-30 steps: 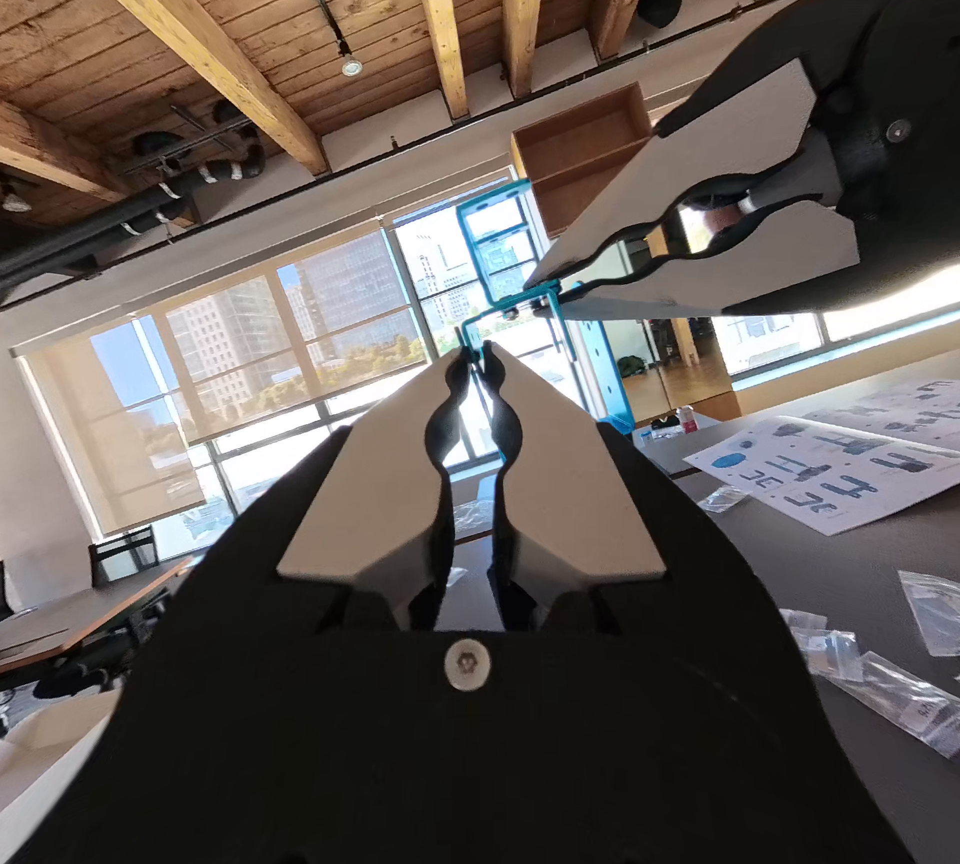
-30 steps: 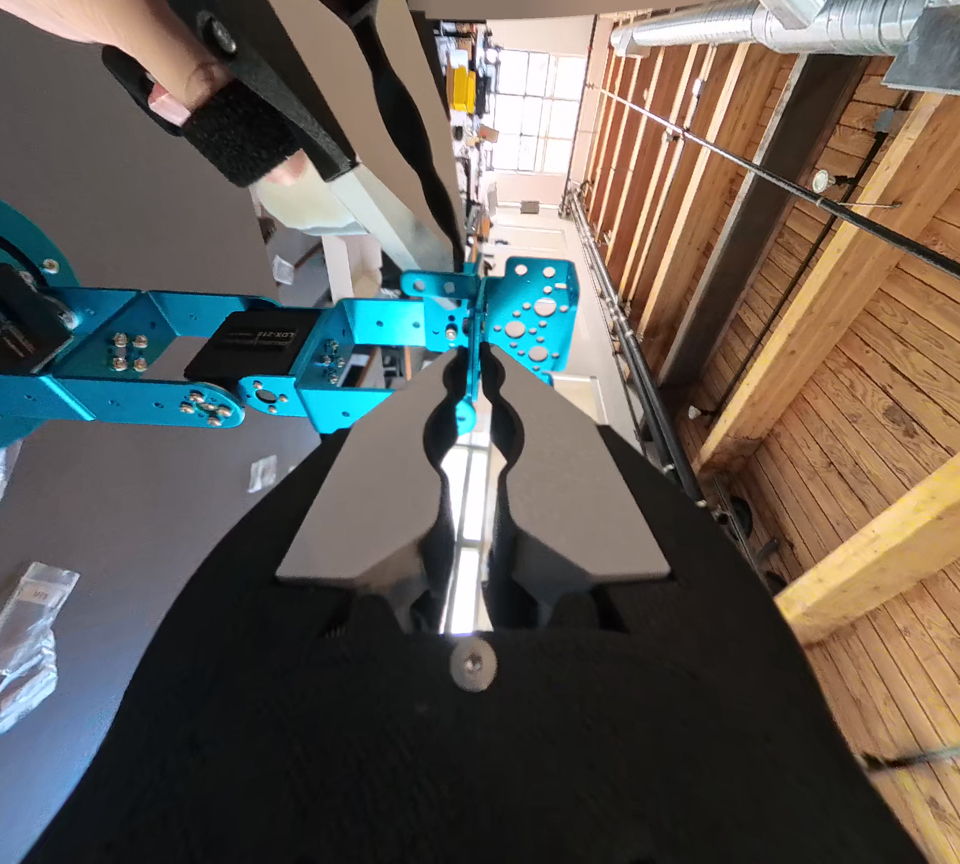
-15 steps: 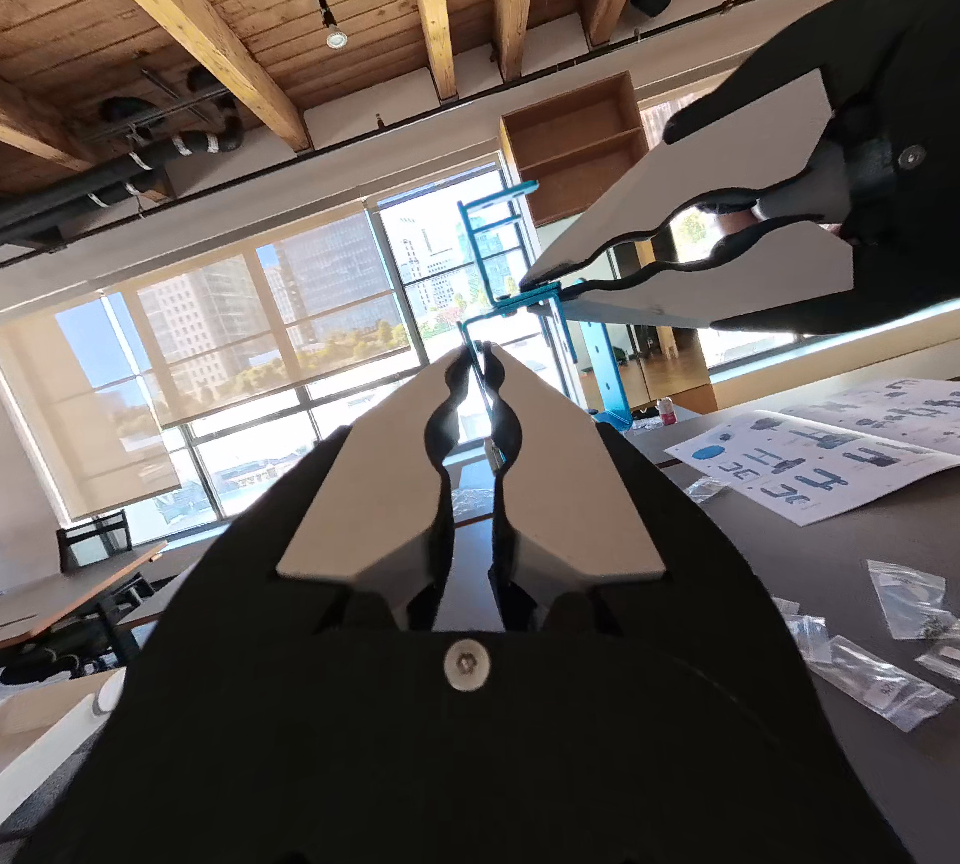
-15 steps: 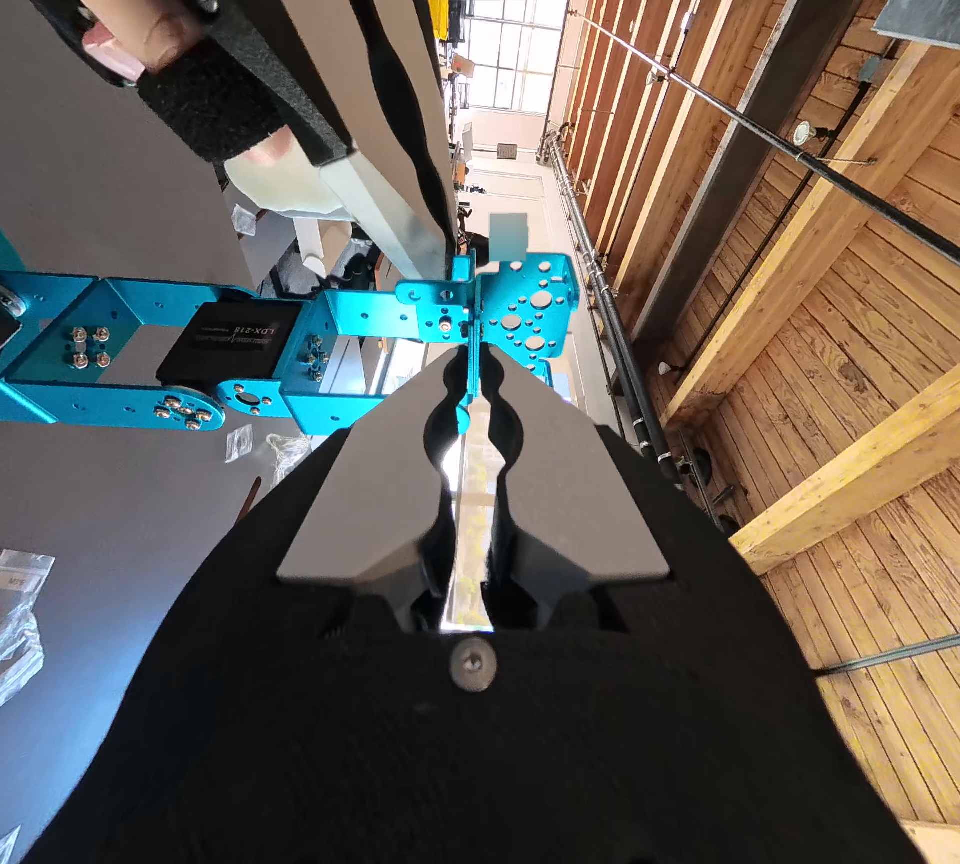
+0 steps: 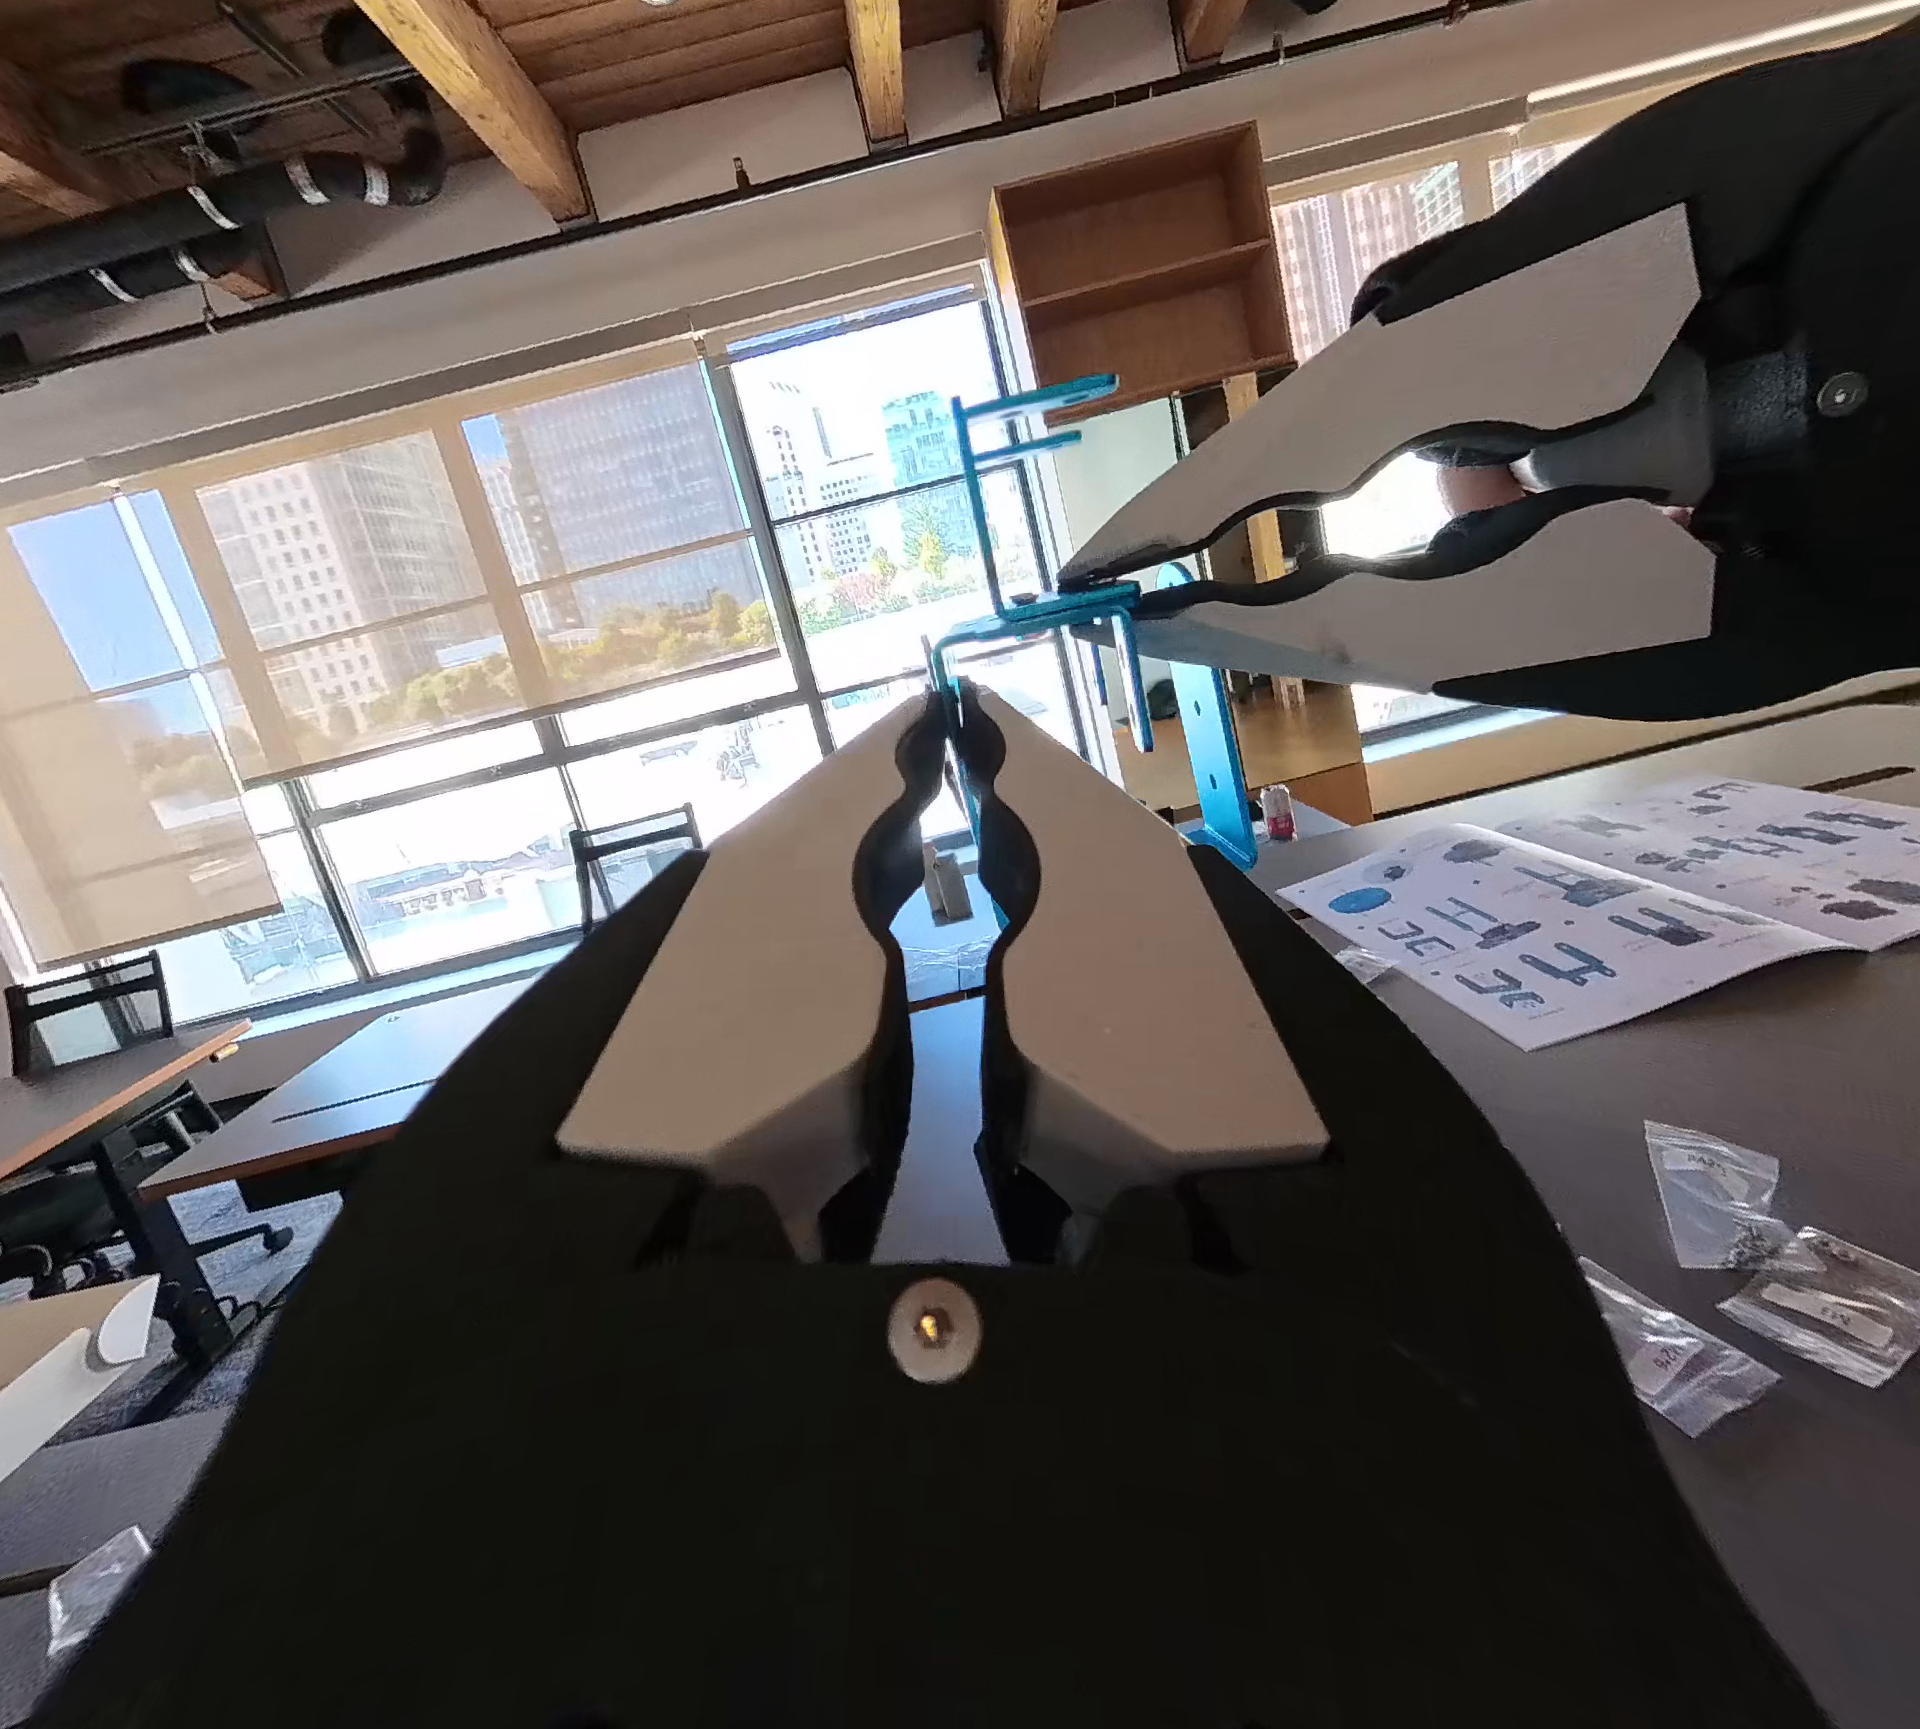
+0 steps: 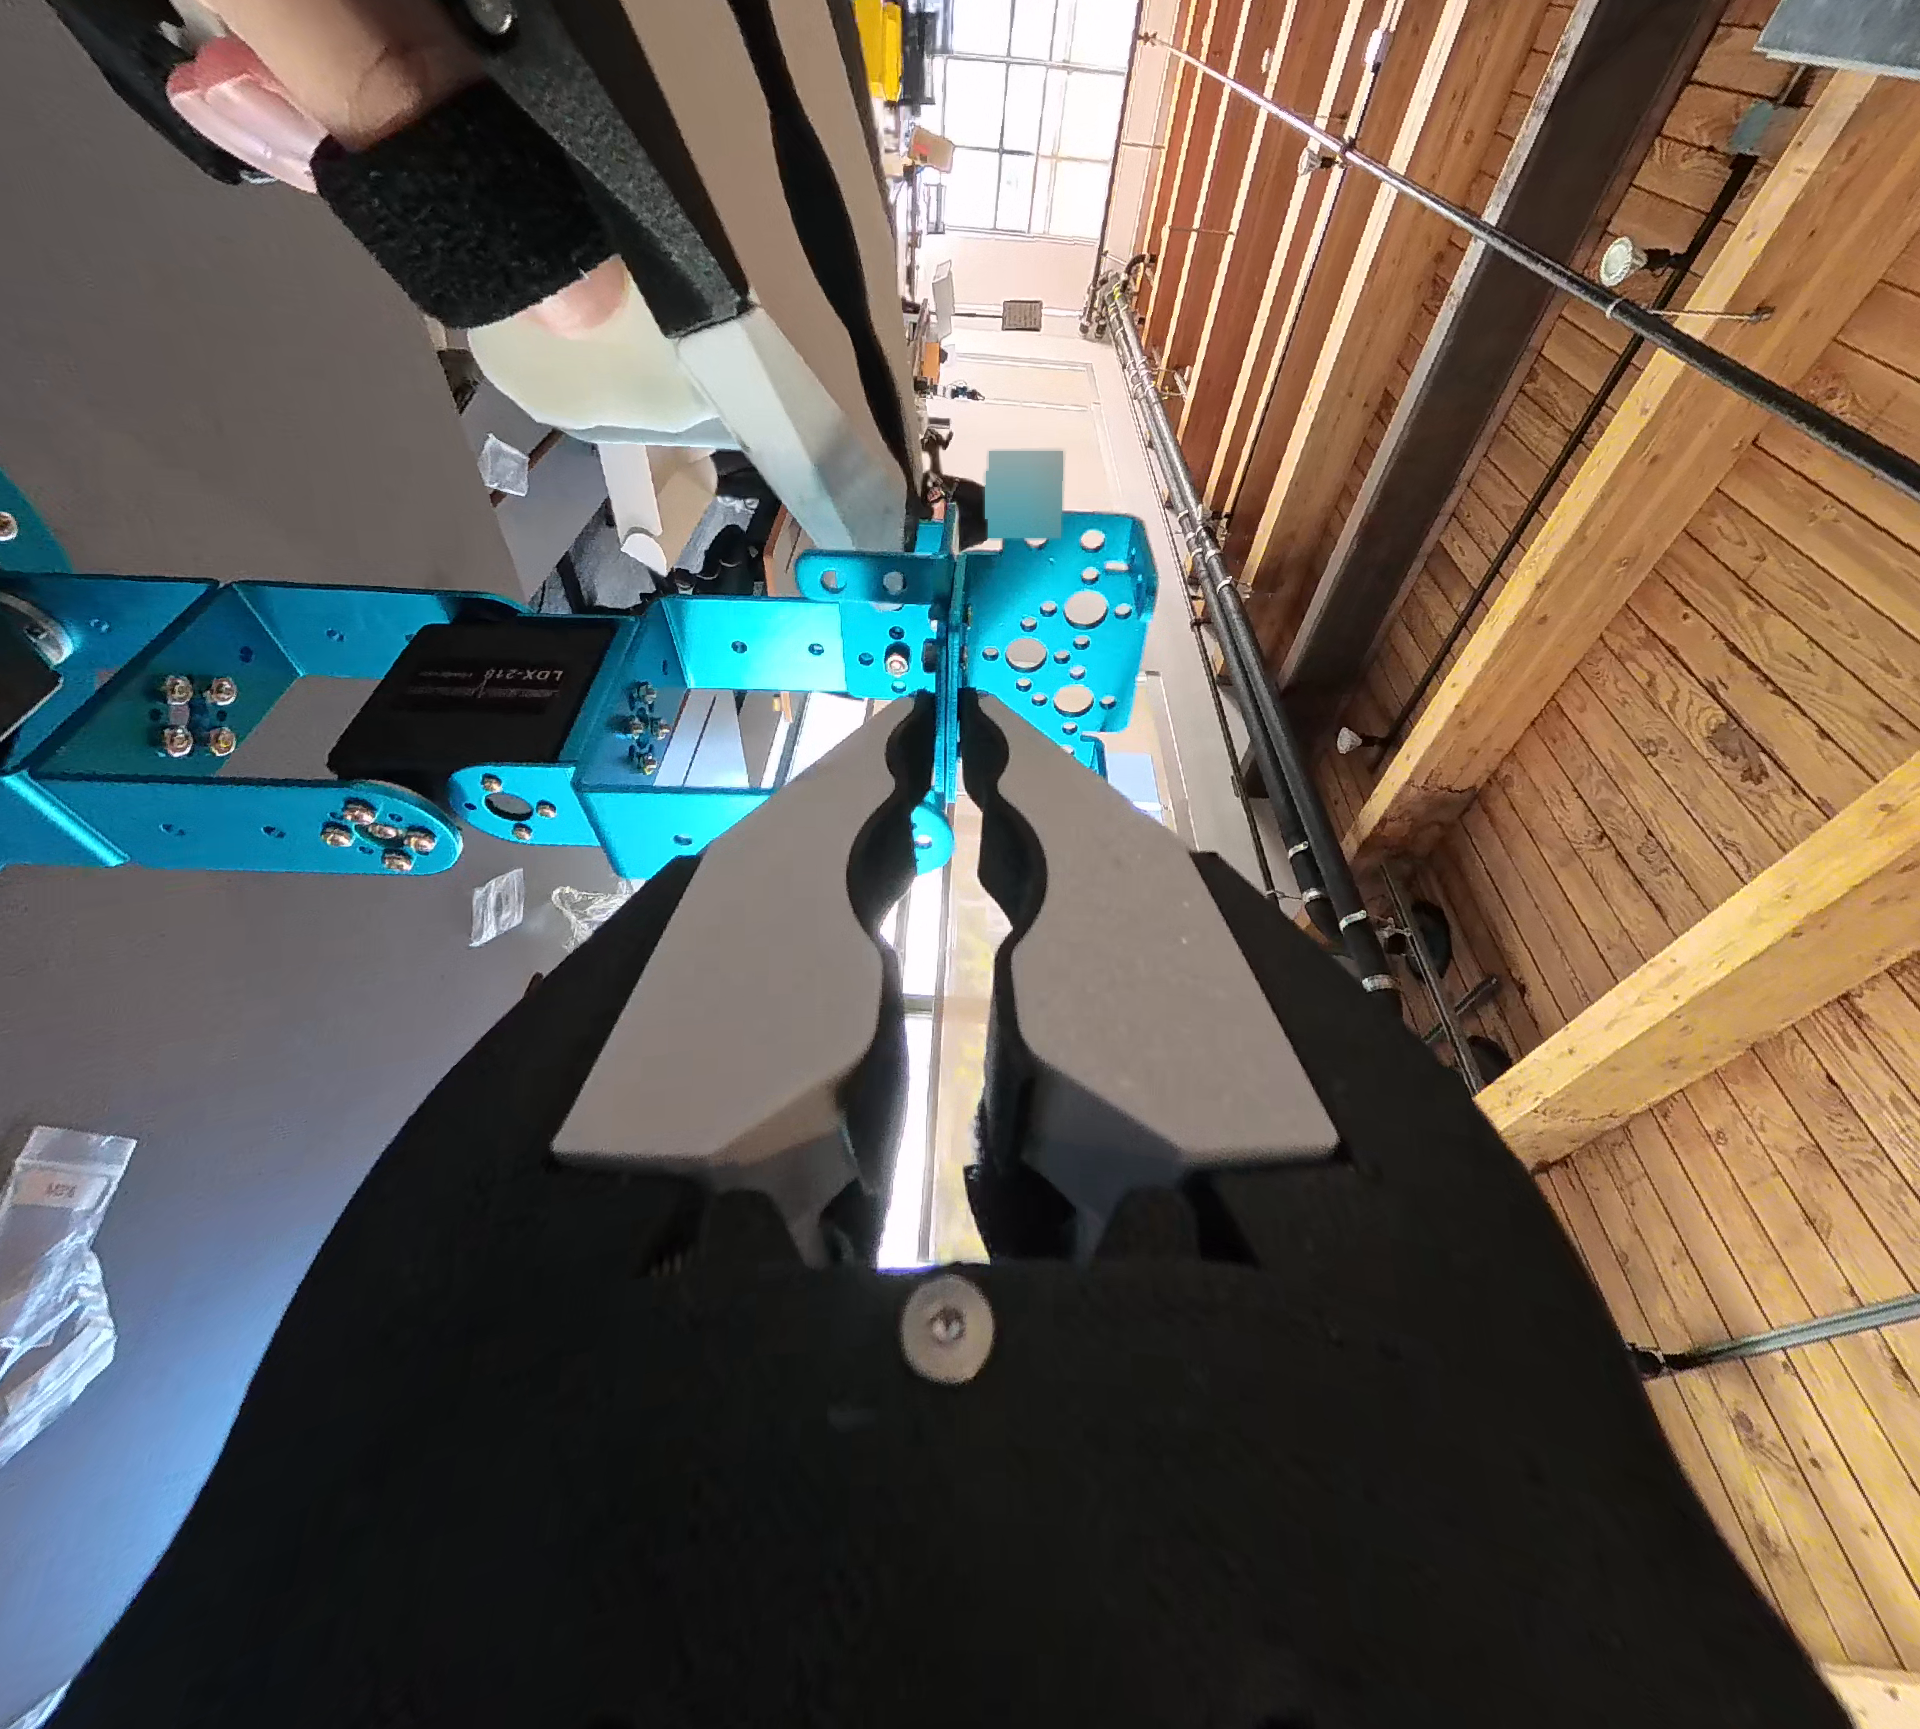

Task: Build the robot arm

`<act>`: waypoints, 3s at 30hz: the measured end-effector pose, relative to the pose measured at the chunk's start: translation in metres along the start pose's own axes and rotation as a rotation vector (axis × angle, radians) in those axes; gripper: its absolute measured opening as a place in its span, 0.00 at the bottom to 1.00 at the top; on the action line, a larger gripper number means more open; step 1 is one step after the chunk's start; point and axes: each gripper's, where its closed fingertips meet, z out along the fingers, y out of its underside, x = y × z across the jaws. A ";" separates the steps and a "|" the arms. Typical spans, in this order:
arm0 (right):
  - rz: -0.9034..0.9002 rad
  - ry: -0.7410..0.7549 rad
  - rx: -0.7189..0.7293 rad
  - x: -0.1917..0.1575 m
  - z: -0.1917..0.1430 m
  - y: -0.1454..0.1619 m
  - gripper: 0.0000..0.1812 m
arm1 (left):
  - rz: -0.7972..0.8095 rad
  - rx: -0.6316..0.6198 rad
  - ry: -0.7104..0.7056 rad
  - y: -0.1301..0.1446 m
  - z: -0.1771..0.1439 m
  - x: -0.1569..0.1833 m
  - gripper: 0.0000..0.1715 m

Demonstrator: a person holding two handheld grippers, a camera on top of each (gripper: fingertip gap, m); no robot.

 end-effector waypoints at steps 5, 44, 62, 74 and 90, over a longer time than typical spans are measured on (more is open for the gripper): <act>-0.004 0.009 -0.011 0.000 -0.001 0.000 0.02 | 0.009 0.000 -0.002 -0.001 -0.001 0.001 0.00; 1.209 -0.656 0.445 0.012 -0.031 0.038 0.28 | -0.085 0.006 -0.049 0.000 -0.004 0.004 0.00; 1.514 -1.080 1.051 0.000 0.009 0.032 0.29 | -0.106 -0.063 -0.119 0.001 -0.003 0.002 0.00; 1.413 -1.259 1.248 -0.007 0.003 0.004 0.29 | -0.088 -0.081 -0.155 0.001 -0.005 0.001 0.00; 1.422 -1.259 1.403 -0.006 0.000 0.004 0.19 | -0.050 -0.114 -0.178 0.001 -0.005 0.002 0.00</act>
